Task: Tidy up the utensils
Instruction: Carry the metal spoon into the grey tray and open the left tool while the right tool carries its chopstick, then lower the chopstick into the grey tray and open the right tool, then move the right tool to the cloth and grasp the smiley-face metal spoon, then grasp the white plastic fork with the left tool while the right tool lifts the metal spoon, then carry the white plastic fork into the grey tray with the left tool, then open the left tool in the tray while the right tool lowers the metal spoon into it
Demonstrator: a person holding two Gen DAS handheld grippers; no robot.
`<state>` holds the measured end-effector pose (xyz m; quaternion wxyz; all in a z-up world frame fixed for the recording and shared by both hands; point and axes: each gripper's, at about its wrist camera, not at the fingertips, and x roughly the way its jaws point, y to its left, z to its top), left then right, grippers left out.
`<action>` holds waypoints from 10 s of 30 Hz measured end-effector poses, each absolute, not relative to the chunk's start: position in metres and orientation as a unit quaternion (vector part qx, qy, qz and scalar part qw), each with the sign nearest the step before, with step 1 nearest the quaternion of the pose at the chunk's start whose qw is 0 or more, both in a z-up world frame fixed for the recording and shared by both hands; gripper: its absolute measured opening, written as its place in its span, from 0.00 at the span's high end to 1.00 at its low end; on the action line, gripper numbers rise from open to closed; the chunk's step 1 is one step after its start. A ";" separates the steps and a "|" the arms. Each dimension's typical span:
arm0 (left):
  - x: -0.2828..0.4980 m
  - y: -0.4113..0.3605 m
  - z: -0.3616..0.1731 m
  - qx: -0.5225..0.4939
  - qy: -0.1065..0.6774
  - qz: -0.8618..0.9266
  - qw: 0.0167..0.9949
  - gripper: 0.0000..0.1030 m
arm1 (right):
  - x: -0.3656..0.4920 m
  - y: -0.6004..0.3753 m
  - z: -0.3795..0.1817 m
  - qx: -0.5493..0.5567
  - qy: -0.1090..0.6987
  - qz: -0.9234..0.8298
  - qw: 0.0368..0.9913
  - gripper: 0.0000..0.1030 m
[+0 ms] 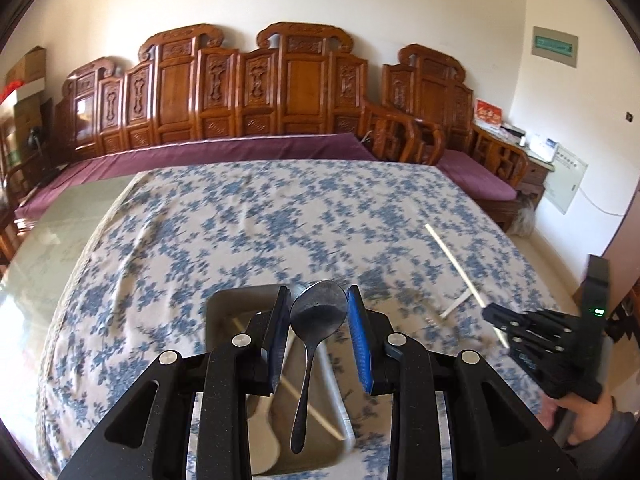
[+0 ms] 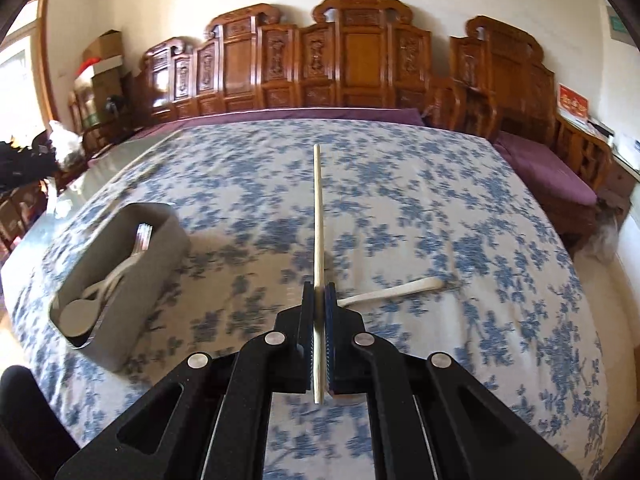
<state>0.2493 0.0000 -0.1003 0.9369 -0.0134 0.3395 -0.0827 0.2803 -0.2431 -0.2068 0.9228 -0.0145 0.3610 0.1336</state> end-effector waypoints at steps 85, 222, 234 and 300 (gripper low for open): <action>0.184 0.114 -0.129 -0.011 0.400 -0.039 0.915 0.72 | 0.268 -0.036 -0.233 -0.023 0.455 0.286 0.843 0.93; 0.254 -0.090 -0.089 0.068 0.434 -0.212 0.873 0.95 | 0.239 -0.282 -0.143 -0.031 0.419 0.140 0.897 0.93; 0.235 -0.037 -0.094 0.058 0.442 -0.182 0.876 0.95 | 0.234 -0.228 -0.127 -0.049 0.419 0.181 0.888 0.93; 0.246 0.112 -0.157 -0.038 0.466 -0.059 0.882 0.88 | 0.306 -0.042 -0.197 -0.023 0.478 0.299 0.826 0.93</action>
